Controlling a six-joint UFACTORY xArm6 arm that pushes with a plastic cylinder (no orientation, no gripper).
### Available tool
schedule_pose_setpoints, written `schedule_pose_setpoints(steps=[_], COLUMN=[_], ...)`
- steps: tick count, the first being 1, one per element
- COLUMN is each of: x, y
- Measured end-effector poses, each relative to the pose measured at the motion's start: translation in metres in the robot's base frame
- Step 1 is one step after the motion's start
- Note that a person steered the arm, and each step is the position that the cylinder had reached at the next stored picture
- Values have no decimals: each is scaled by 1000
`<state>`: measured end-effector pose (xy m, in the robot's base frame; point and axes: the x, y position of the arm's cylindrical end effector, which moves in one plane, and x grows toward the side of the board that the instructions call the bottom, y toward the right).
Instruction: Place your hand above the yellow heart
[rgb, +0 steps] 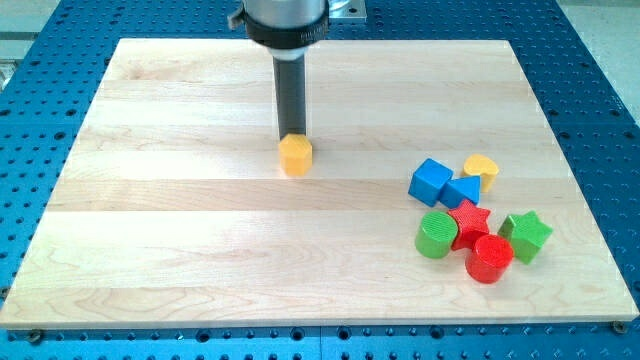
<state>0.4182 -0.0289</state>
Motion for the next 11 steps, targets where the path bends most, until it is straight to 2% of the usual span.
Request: schedule_pose_setpoints(steps=[1, 2, 3, 5, 6, 7, 8, 9, 10, 11], x=[78, 124, 86, 149, 149, 90, -3, -54, -15, 63], y=[0, 3, 43, 46, 47, 83, 107, 180, 249, 260])
